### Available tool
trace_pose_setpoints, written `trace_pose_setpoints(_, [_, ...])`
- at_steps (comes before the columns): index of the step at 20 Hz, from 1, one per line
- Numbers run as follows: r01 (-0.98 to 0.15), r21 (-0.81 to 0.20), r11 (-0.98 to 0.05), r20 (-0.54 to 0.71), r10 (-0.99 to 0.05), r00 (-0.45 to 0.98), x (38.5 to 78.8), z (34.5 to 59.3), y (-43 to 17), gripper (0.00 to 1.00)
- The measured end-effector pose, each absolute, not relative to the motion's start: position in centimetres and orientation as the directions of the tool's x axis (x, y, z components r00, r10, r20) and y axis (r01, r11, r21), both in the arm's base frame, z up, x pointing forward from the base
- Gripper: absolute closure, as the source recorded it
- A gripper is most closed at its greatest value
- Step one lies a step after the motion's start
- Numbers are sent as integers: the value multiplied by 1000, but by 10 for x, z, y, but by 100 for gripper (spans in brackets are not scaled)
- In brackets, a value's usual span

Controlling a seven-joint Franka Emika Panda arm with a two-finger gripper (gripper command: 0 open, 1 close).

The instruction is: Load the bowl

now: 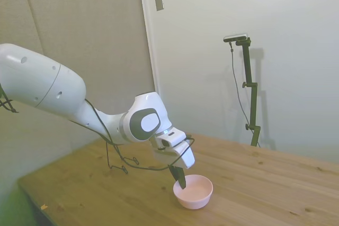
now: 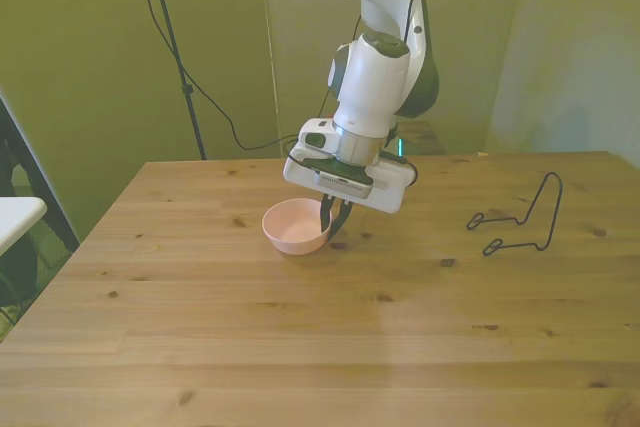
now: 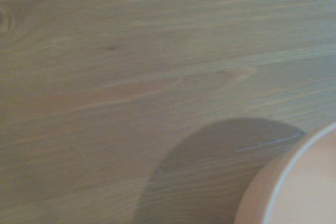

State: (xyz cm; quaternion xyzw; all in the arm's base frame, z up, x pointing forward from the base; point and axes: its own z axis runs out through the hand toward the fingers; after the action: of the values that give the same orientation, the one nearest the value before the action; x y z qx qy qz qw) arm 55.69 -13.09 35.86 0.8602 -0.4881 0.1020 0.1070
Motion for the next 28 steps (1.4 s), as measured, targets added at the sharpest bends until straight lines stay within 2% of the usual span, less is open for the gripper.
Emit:
trace_pose_setpoints(4, [-853, 15, -522, 231, -828, 511, 556, 377, -125, 100])
trace_pose_setpoints(10, [-795, -119, -595, 183, -800, 571, 548, 448, -81, 100])
trace_pose_setpoints(13, [-758, -178, -627, 139, -779, 612, 548, 469, -46, 100])
trace_pose_setpoints(17, [-665, -262, -700, 21, -693, 721, 545, 485, 6, 100])
trace_pose_setpoints(19, [-655, -265, -707, 18, -683, 730, 545, 485, 9, 100])
trace_pose_setpoints(21, [-623, -309, -719, -6, -653, 757, 546, 485, 25, 100])
trace_pose_setpoints(25, [-577, -406, -709, -53, -612, 789, 545, 488, 38, 100])
trace_pose_setpoints(28, [-582, -470, -664, -101, -614, 783, 538, 491, 38, 100])
